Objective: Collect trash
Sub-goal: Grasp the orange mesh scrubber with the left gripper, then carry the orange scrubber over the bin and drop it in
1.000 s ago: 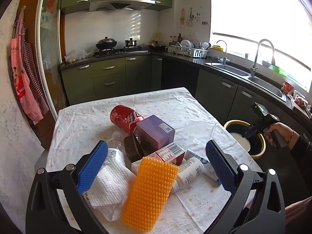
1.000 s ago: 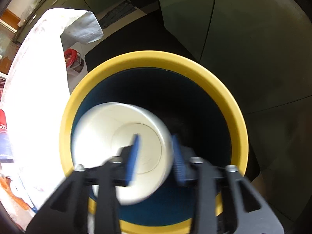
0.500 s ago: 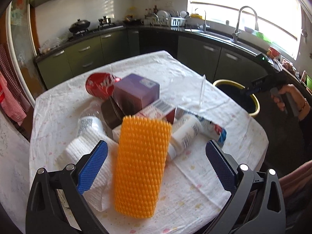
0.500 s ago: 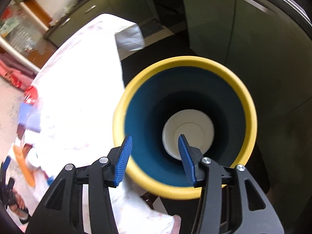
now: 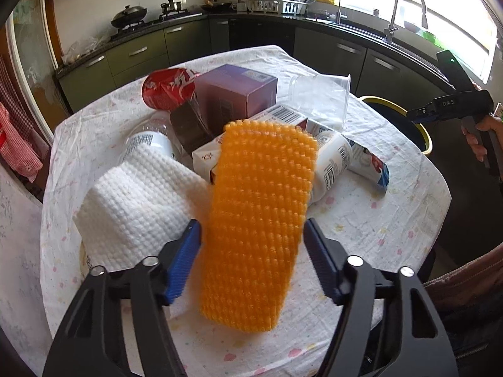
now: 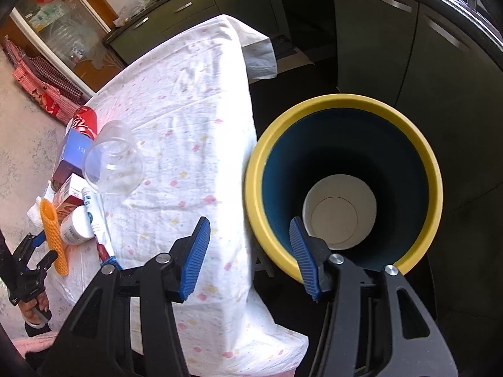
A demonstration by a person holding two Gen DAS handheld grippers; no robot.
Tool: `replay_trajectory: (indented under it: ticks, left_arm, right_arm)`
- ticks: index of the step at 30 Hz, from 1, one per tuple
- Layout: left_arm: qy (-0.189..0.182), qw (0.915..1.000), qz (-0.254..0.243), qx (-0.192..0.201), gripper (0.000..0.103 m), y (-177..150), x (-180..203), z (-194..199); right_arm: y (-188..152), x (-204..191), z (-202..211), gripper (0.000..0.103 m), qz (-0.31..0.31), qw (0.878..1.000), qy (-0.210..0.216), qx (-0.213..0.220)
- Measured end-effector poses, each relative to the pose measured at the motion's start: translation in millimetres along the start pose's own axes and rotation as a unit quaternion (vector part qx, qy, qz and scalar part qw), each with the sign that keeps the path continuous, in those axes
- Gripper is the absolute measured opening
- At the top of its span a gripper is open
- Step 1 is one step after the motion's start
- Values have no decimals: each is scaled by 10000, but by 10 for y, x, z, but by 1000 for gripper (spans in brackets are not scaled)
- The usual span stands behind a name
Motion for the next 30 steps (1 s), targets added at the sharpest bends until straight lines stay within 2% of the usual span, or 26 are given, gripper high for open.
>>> replay_trajectory:
  ticks: [5, 7, 14, 19, 23, 26, 30]
  left_arm:
    - [-264, 9995, 121, 78, 26, -24, -46, 57]
    - [-352, 9992, 114, 174, 19, -20, -30, 165]
    - [-551, 9956, -259, 714, 19, 125, 196, 769]
    - [-958, 9878, -835, 902, 19, 598, 604, 979]
    - [-1321, 9770, -1479, 784, 19, 1081, 1204, 770]
    - [-1707, 9676, -1790, 511, 19, 1410, 1682, 483]
    - [-1786, 9619, -2061, 182, 19, 1829, 2319, -34]
  right_arm:
    - [-99, -70, 53, 50, 74, 9999, 96, 58]
    - [-165, -92, 97, 50, 90, 9998, 136, 102]
    - [-287, -101, 212, 51, 128, 9992, 257, 285]
    - [-377, 43, 366, 51, -21, 9978, 235, 621]
    - [-506, 263, 483, 51, -227, 9960, 223, 838]
    - [-625, 452, 536, 51, -390, 9948, 148, 932]
    - [-762, 729, 572, 51, -644, 9925, 122, 1035]
Point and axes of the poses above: each gripper's, at about its wrist camera, not at the fingertips, and z roughly against the way its jaws point, x to its right, y to its top, the point moved 1 cm from there along -z, roughly the way its jaws point, and after that the axes turned 12 degrees about -x, right-handed, at the moved point
